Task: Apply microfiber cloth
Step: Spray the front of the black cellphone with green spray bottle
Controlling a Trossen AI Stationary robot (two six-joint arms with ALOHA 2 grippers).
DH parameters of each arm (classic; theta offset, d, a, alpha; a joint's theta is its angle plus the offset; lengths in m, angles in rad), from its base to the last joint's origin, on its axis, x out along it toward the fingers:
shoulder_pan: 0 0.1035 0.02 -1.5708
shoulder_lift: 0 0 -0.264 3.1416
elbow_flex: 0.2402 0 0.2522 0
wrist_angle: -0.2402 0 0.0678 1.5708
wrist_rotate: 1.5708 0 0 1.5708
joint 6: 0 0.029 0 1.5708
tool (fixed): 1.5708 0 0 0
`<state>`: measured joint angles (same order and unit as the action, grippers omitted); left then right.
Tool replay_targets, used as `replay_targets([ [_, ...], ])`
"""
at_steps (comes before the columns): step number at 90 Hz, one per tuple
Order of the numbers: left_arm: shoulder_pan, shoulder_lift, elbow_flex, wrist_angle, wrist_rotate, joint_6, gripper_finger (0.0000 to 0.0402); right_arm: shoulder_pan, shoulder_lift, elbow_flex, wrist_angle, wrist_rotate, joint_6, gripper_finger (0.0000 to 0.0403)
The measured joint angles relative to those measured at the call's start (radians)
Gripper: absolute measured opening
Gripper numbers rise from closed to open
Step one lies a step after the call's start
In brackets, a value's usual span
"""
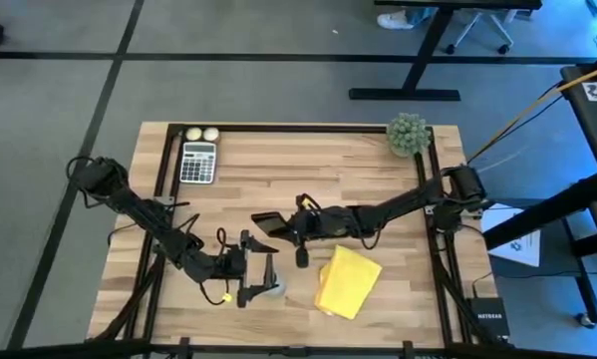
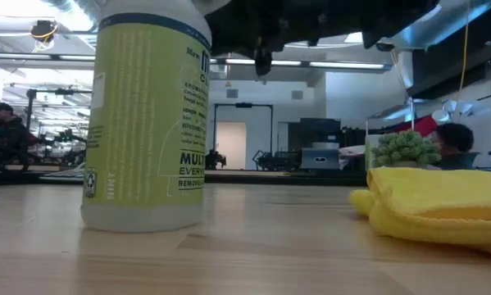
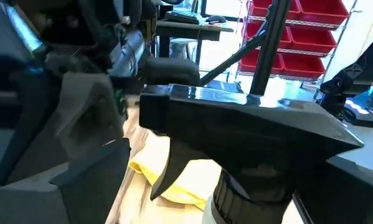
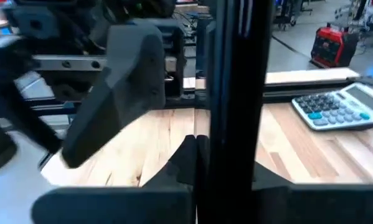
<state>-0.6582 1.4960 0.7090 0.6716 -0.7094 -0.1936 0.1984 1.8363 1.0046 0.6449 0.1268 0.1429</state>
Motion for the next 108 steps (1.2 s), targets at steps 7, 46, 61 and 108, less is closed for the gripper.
replay_targets([
  [7,0.000,0.000,0.000,-0.002,0.000,-0.003,0.0394,-0.003,0.004,0.000,-0.007,-0.007,0.008,0.0005],
  [46,0.006,0.000,0.000,-0.006,0.000,-0.003,0.0319,-0.002,0.003,0.000,-0.013,-0.008,0.012,0.0006],
  [61,0.007,-0.001,0.000,-0.010,0.000,-0.001,0.0300,-0.002,0.003,0.000,-0.012,-0.008,0.012,0.0007],
  [108,0.006,-0.002,0.000,-0.013,0.000,0.013,0.0215,-0.002,0.003,0.000,-0.011,-0.008,0.011,0.0007],
])
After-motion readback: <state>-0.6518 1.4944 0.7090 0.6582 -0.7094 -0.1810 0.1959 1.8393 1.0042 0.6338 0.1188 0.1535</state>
